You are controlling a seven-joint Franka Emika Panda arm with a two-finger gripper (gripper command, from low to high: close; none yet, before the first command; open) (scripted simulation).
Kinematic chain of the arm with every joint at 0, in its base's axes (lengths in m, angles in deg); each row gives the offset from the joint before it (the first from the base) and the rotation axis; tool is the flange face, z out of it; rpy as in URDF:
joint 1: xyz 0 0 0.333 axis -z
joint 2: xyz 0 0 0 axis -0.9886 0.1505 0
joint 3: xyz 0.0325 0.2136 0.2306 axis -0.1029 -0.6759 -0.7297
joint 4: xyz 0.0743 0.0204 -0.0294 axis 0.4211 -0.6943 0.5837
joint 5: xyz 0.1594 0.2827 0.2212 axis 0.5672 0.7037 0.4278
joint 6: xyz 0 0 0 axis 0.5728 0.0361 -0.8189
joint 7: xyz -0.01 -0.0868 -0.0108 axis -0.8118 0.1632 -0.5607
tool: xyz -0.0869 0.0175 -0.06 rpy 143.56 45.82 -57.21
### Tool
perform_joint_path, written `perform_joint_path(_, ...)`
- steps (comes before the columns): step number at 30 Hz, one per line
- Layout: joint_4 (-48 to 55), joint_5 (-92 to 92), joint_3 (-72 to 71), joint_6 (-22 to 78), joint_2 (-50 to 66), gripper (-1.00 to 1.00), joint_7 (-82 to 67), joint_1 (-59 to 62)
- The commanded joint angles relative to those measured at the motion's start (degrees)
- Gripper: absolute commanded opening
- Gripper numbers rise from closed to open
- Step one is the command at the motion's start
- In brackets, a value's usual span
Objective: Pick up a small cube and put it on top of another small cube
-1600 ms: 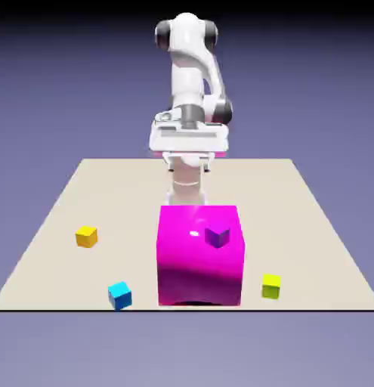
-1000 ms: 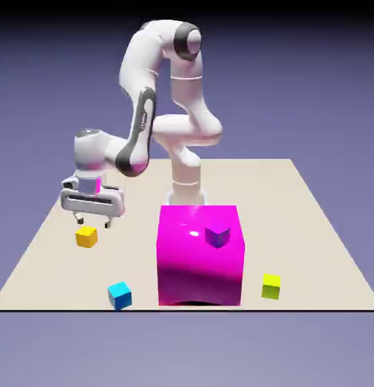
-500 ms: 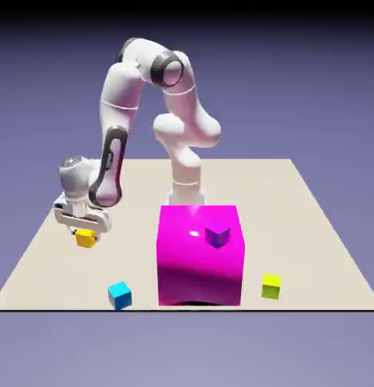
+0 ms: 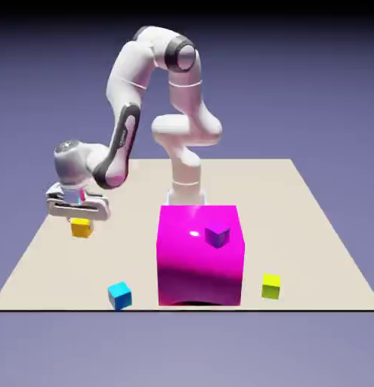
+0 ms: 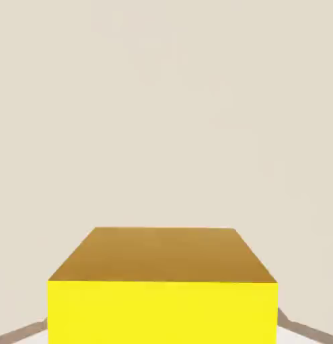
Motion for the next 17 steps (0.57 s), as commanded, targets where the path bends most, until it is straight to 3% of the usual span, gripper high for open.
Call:
perform_joint_path(1,2.04,-0.8,-2.07,1.11,0.55,-1.0,-1.1,-0.6)
perform_joint_path(9,15.81,-5.94,-16.08,8.92,4.28,-1.0,-8.71,-4.69)
perform_joint_path(14,15.69,-2.25,-18.3,0.65,12.73,-1.0,-11.13,-2.74)
perform_joint_path(15,15.69,-2.25,-18.3,0.65,12.73,1.0,-11.13,-2.74)
perform_joint_path(17,15.72,-3.15,-17.75,2.67,10.66,1.0,-10.54,-3.22)
